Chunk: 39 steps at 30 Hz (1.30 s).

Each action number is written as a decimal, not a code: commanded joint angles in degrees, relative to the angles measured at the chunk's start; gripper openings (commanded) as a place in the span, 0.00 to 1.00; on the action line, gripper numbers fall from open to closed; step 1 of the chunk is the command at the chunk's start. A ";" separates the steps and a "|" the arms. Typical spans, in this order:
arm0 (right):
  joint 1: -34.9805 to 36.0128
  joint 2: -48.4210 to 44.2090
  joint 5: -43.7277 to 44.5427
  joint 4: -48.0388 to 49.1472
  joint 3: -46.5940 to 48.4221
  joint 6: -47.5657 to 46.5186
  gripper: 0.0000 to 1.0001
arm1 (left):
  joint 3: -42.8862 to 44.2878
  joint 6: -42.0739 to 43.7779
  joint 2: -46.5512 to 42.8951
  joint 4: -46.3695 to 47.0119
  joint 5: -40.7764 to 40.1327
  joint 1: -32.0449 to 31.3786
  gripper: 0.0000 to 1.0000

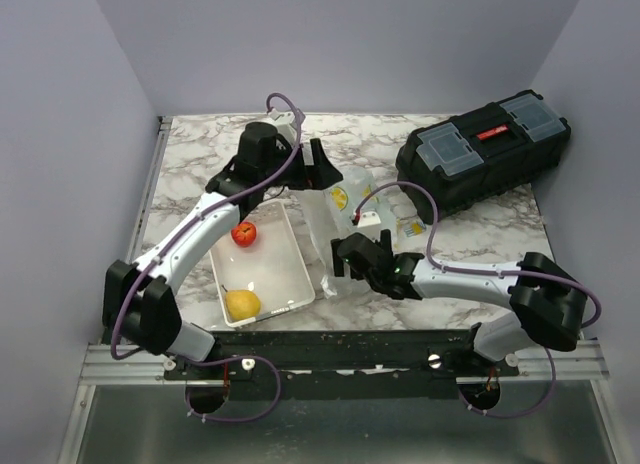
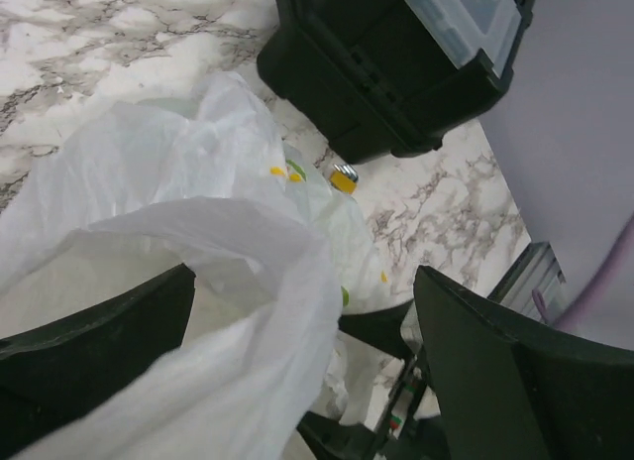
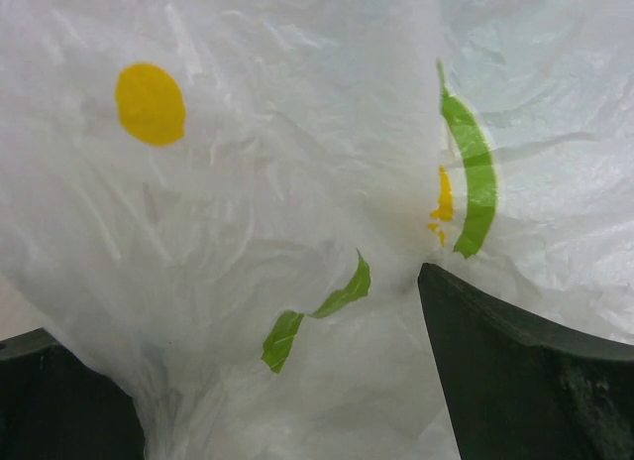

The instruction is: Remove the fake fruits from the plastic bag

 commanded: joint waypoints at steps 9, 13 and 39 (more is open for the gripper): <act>-0.62 -11.47 -3.21 -4.28 2.48 -4.52 1.00 | -21.35 -1.98 -18.05 4.68 17.44 0.79 0.92; -0.68 -16.44 -5.86 -4.38 1.02 -3.97 1.00 | -27.02 -1.02 -25.51 8.97 20.03 0.79 0.94; -0.57 -15.18 -38.49 14.57 1.95 -12.82 0.91 | -43.59 -8.64 -45.84 14.53 18.12 0.79 0.76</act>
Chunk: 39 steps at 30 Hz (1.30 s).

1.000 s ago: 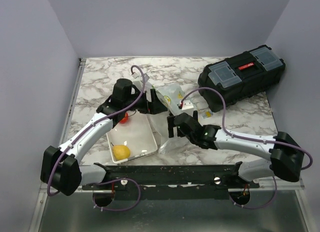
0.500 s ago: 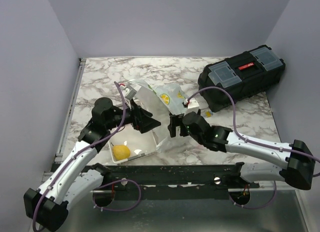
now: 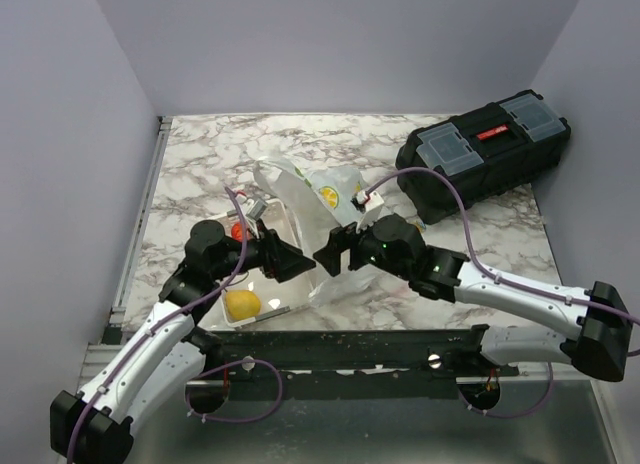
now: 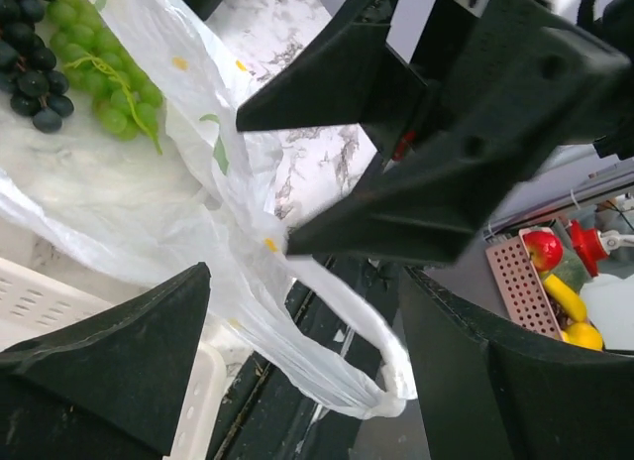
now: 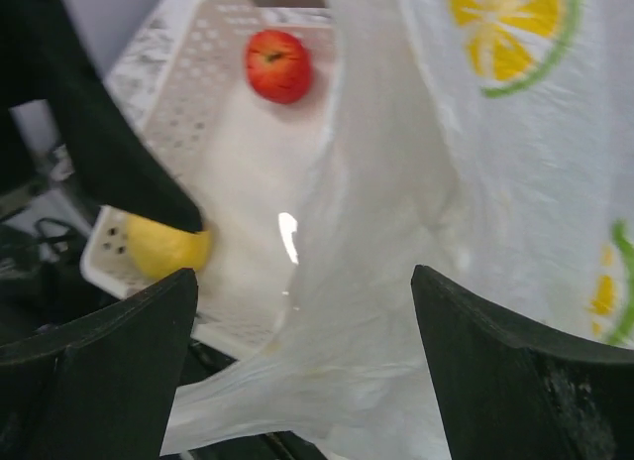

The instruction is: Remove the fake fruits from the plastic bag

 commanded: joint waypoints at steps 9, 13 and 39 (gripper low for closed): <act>0.08 9.20 -20.48 9.90 -12.99 8.48 0.54 | 7.12 -0.89 12.08 1.32 3.40 0.08 0.83; 0.02 7.19 -16.59 8.51 -16.38 11.27 0.44 | 5.99 -4.05 15.70 8.14 4.86 -1.87 0.82; 0.06 -1.04 17.30 -20.99 5.82 -2.22 0.99 | 1.91 -5.53 12.18 18.75 -2.17 -9.57 0.88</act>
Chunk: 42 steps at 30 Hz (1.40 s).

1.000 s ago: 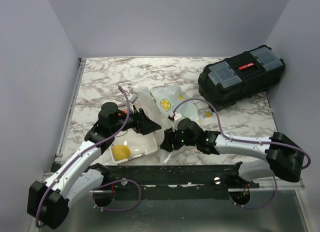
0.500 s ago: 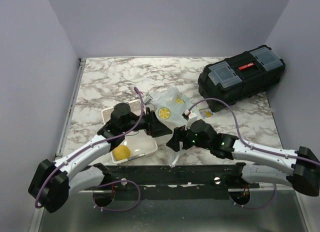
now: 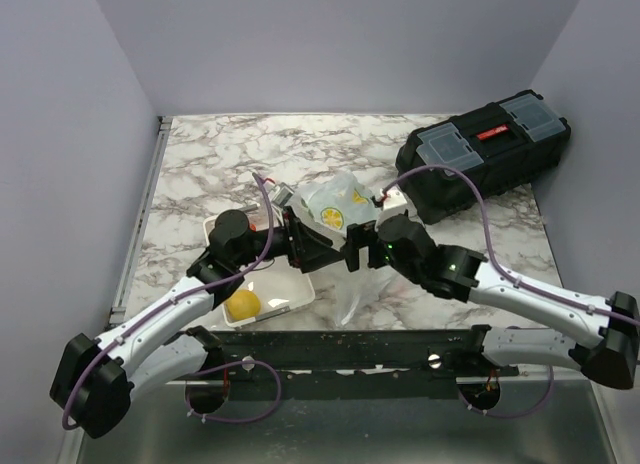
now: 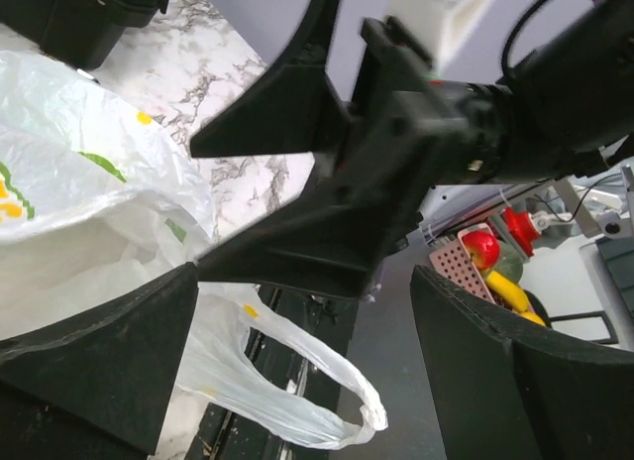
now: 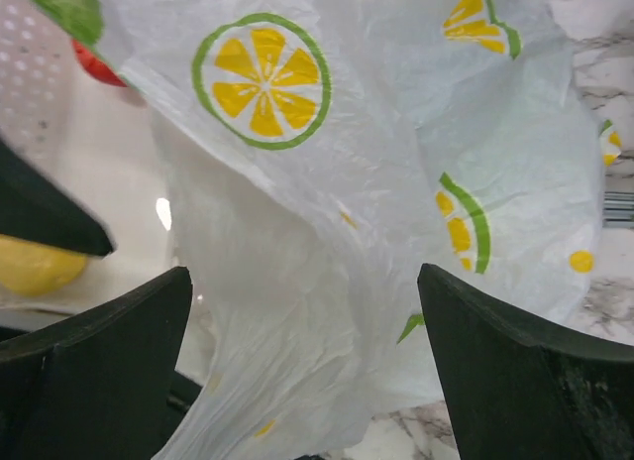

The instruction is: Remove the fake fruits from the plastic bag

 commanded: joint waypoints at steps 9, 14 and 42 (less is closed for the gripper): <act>0.00 15.09 16.18 0.40 4.55 -9.95 0.92 | -3.61 10.30 -14.94 -14.47 -1.73 0.59 0.94; 0.04 18.51 16.85 5.23 5.88 -8.10 0.61 | -5.20 11.49 -18.40 -17.46 -2.35 0.57 0.93; -0.83 10.61 15.21 7.16 4.46 -3.45 0.01 | 0.90 8.76 9.69 6.67 -17.87 -5.28 0.50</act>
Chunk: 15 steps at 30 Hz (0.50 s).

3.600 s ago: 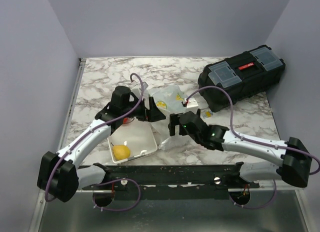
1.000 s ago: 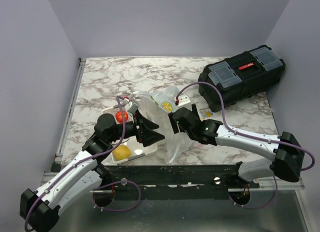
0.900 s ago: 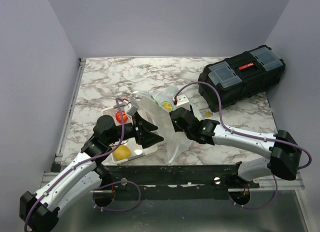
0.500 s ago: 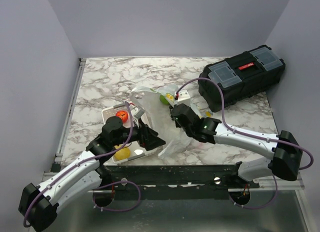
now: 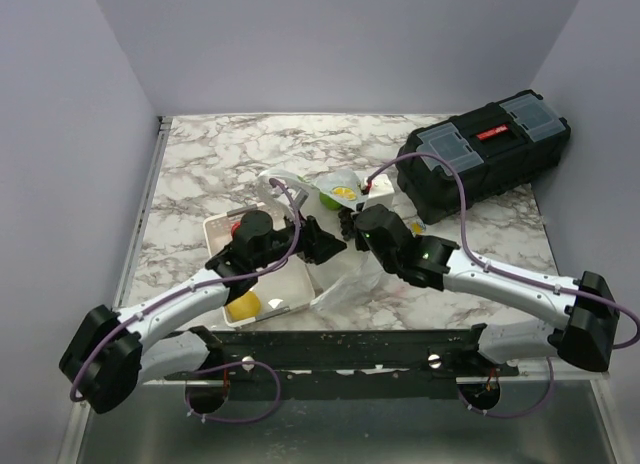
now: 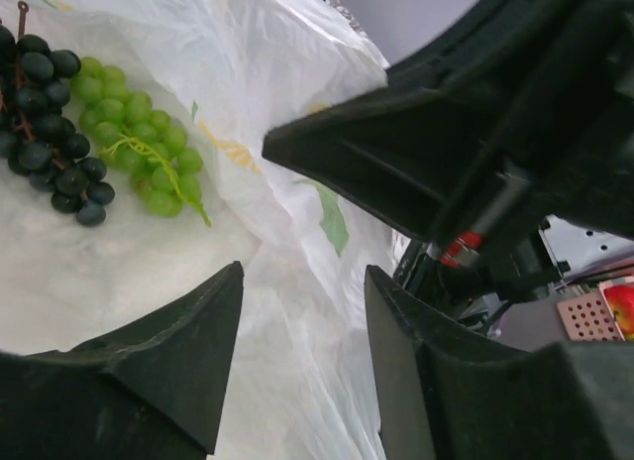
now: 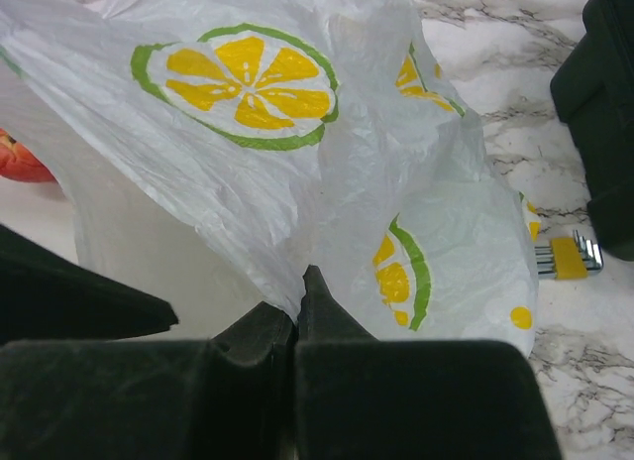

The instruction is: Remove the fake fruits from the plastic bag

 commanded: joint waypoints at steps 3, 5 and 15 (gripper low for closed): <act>-0.33 -2.69 1.90 1.15 -2.01 1.83 0.01 | 3.17 -1.26 8.79 10.39 -2.11 -1.45 0.43; -0.44 -3.07 3.43 0.94 -2.48 1.83 0.01 | 3.63 -1.54 11.09 10.28 -4.15 -1.63 0.38; -1.03 -6.58 7.26 -0.87 -3.10 3.06 0.01 | 2.48 -2.86 19.95 17.12 -8.44 -4.76 0.40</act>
